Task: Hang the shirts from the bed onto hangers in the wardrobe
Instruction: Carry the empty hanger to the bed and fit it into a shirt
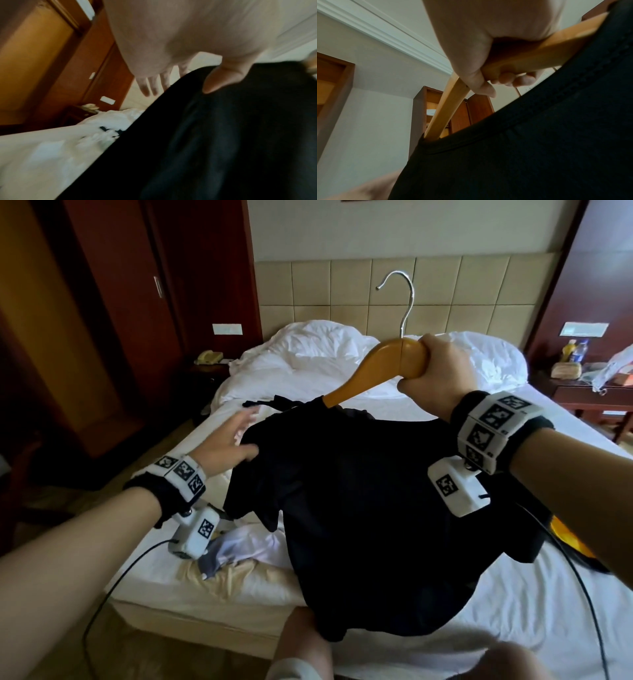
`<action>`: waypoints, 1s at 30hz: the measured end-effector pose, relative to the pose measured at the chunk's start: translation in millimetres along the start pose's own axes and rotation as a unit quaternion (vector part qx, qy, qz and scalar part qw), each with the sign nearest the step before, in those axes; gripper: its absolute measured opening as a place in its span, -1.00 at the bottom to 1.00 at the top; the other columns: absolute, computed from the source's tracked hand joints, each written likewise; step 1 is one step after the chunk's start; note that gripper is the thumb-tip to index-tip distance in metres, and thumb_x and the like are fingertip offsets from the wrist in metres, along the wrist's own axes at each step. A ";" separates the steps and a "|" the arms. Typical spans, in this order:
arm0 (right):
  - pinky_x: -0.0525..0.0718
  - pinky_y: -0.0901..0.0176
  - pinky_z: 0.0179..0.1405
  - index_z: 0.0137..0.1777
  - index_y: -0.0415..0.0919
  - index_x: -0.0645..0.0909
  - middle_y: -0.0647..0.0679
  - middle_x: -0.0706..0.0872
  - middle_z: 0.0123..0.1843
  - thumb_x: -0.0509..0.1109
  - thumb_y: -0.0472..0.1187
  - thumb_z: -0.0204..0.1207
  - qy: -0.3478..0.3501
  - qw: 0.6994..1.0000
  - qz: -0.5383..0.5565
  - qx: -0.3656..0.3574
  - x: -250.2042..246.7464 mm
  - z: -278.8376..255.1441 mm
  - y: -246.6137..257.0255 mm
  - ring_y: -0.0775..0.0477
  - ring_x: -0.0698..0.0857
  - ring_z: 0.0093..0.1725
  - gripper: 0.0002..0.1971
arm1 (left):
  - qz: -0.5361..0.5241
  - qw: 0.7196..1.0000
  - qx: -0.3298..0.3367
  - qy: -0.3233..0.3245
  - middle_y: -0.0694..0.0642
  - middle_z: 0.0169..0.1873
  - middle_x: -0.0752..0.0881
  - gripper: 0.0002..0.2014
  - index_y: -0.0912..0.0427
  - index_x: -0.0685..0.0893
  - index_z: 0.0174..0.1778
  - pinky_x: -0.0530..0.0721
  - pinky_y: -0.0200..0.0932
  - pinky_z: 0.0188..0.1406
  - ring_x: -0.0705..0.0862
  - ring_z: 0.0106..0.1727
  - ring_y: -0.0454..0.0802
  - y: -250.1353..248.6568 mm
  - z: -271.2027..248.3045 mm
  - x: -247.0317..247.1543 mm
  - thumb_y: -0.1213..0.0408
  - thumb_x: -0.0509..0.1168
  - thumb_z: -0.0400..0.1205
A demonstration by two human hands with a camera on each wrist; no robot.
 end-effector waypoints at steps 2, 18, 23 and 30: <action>0.60 0.01 -0.17 0.02 -0.10 0.53 -0.06 0.65 -0.13 0.45 -0.31 0.30 0.007 1.000 0.006 -0.007 6.1 -2.5 6.5 -0.19 0.62 -0.08 -0.70 | 0.003 0.994 0.081 -0.069 -0.05 0.43 0.52 -0.33 -0.02 0.37 0.61 0.41 -0.19 0.44 0.42 0.48 -0.17 -47.4 -3.0 -8.6 0.40 0.41 0.59; 0.46 0.10 -0.41 -0.12 -0.05 0.43 0.05 0.61 -0.30 0.49 -0.24 0.32 0.104 0.983 0.105 -0.111 178.9 85.2 98.7 -0.11 0.61 -0.25 -0.73 | 0.195 0.938 0.056 -0.281 0.16 -0.11 0.73 -0.68 0.15 0.58 0.17 0.63 0.05 -0.16 0.71 -0.07 0.26 -80.4 90.7 -54.0 0.24 0.38 0.50; 0.48 0.18 -0.42 -0.07 0.01 0.45 0.08 0.64 -0.28 0.44 -0.26 0.32 0.180 0.963 0.135 -0.150 202.3 129.3 199.2 -0.03 0.62 -0.28 -0.72 | 0.191 0.936 -0.033 -0.296 -0.03 -0.25 0.61 -0.67 0.12 0.56 0.18 0.59 -0.01 -0.22 0.64 -0.25 0.09 -77.0 94.5 -154.1 0.26 0.41 0.51; 0.47 0.30 -0.38 -0.01 -0.03 0.47 0.17 0.60 -0.26 0.49 -0.19 0.38 0.263 0.916 0.212 -0.217 171.2 154.1 403.1 0.18 0.56 -0.30 -0.73 | 0.247 0.891 -0.119 -0.361 0.12 -0.22 0.72 -0.75 0.09 0.53 0.05 0.71 0.13 -0.15 0.74 -0.17 0.28 -136.2 34.2 -342.5 0.19 0.38 0.51</action>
Point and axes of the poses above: each hand's wrist, its own z-axis towards the middle knuckle, its own x-axis out of the palm, y = z × x, the point moved 9 cm from there along z, towards the middle knuckle
